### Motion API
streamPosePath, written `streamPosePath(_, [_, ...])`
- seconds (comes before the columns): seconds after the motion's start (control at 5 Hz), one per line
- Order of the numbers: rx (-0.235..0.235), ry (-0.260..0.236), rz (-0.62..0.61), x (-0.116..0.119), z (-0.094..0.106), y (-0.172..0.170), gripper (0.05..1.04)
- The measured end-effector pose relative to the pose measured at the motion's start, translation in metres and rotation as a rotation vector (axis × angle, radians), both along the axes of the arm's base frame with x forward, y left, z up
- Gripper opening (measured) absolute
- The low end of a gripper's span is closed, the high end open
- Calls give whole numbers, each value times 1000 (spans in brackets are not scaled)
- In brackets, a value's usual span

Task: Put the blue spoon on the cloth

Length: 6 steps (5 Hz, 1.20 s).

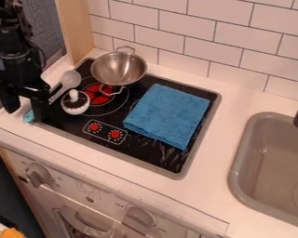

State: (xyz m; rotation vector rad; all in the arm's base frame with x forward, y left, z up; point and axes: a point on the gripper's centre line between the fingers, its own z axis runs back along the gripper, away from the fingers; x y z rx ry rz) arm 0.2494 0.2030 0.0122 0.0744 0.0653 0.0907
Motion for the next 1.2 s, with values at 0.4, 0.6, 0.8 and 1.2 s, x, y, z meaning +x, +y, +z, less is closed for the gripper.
streamPosePath(0.4, [10, 18, -20, 4, -3, -3, 659])
streamPosePath(0.6, [10, 15, -13, 5, -2, -3, 370])
streamPosePath(0.8, [6, 11, 8, 3, -2, -5, 330])
streamPosePath(1.2, [126, -115, 226, -15, 79, -9, 329])
